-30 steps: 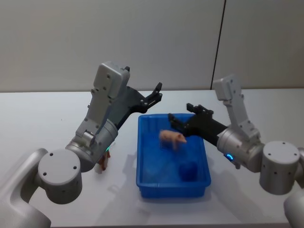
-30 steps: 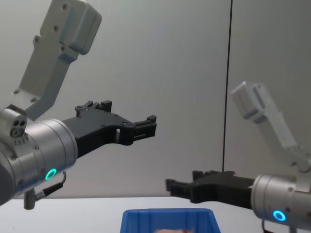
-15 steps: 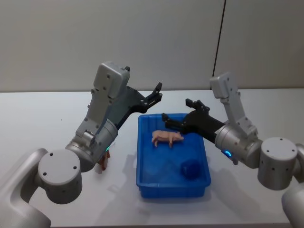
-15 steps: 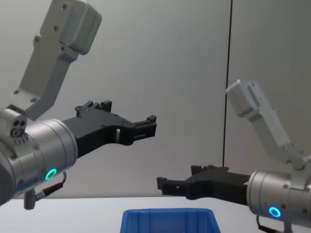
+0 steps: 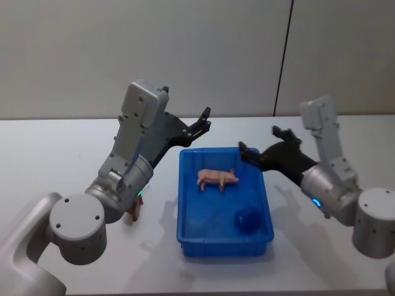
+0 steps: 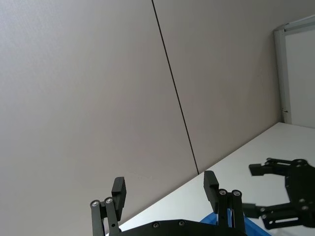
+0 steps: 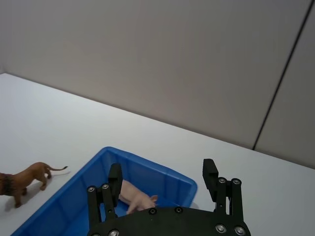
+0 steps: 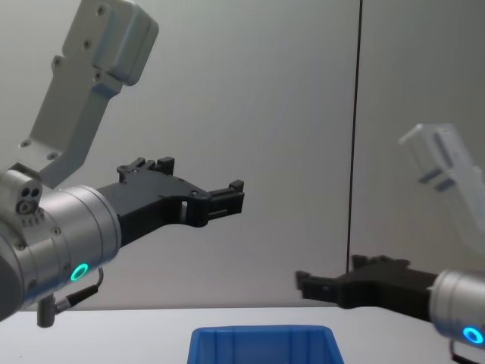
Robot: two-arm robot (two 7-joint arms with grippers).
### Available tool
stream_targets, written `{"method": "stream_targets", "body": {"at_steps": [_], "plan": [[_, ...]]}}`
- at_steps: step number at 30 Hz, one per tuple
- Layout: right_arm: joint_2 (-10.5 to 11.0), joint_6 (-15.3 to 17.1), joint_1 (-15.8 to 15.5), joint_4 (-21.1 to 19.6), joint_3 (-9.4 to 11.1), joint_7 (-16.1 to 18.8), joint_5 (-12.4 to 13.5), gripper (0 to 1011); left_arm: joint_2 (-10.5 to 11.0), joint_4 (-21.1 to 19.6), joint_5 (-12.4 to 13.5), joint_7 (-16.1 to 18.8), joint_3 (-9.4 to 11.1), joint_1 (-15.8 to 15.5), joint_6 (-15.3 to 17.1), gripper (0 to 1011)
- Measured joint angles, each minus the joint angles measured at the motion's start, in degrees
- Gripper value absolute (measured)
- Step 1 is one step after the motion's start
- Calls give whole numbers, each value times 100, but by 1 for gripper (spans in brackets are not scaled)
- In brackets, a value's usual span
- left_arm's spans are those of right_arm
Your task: Pick up the two dolls from the table and place them into the box.
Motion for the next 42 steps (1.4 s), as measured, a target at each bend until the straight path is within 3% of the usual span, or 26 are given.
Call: {"method": "stream_targets", "body": {"at_steps": [19,27,36,42], "plan": [[466,199,-772,-819,346,-1444,193,1001,0,0,0,0,0,0,0,1001],[603,245,-1005,-1009,465,-1852,271,1001,4,-19,-27,20,-7,24,40,1001],[691,275,-1151,-1131,542,-2099,314,1001,55,-173,-329,309,-37,186,335,1001],[719,285,-1202,-1171,566,-2189,329,1001,114,-288,-704,628,-71,385,545,1001]]}}
